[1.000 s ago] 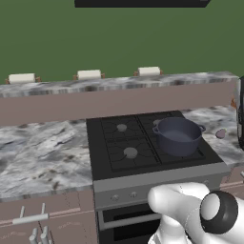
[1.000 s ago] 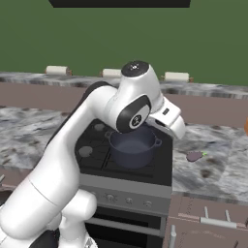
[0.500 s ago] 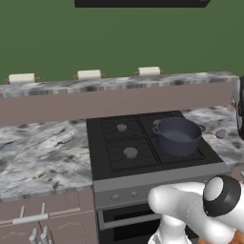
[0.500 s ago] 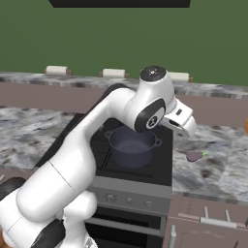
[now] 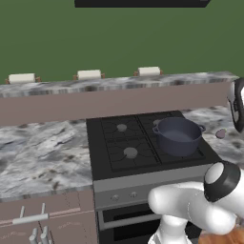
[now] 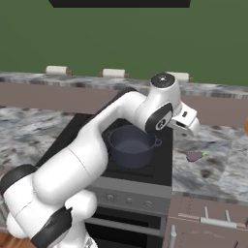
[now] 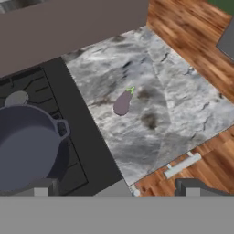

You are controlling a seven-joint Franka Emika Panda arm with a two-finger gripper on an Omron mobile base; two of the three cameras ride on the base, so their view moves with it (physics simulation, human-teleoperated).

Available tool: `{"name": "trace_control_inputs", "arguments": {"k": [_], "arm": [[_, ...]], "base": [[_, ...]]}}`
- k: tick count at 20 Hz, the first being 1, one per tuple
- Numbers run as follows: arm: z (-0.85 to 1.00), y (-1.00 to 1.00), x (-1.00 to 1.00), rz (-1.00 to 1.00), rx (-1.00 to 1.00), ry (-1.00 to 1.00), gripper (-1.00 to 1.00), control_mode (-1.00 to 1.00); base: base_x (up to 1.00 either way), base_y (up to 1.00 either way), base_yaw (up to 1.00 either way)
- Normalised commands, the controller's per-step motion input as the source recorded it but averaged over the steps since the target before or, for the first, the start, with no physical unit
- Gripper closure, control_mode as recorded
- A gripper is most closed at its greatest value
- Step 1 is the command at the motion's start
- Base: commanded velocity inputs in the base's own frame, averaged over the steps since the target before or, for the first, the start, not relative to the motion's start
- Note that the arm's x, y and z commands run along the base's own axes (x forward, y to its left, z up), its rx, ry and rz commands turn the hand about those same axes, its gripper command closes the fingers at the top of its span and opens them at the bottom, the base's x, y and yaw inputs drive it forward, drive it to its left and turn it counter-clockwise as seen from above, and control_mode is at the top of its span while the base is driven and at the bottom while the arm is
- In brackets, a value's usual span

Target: Turn on the burner for the pot on the stove. Wait thirty seconds for the pot to heat up. Then add the eggplant to the pot.

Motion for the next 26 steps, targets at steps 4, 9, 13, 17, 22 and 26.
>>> {"name": "trace_control_inputs", "arguments": {"k": [4, 9, 13, 17, 22, 26], "arm": [[-0.26, -0.17, 0.36, 0.05, 0.00, 0.00, -1.00, -1.00], [-0.27, -0.18, 0.38, 0.04, 0.00, 0.02, -1.00, -1.00], [-0.27, -0.20, 0.39, 0.04, 0.00, 0.05, -1.00, -1.00], [-0.28, -0.27, 0.31, 0.05, 0.00, 0.06, -1.00, -1.00], [-0.31, -0.47, 0.08, 0.07, 0.00, 0.02, -1.00, -1.00], [-0.33, -0.35, 0.06, 0.04, 0.01, 0.02, -1.00, -1.00]], "base": [[0.00, 0.00, 0.00], [0.00, 0.00, 0.00], [0.00, 0.00, 0.00], [0.00, 0.00, 0.00], [0.00, 0.00, 0.00], [0.00, 0.00, 0.00]]}}
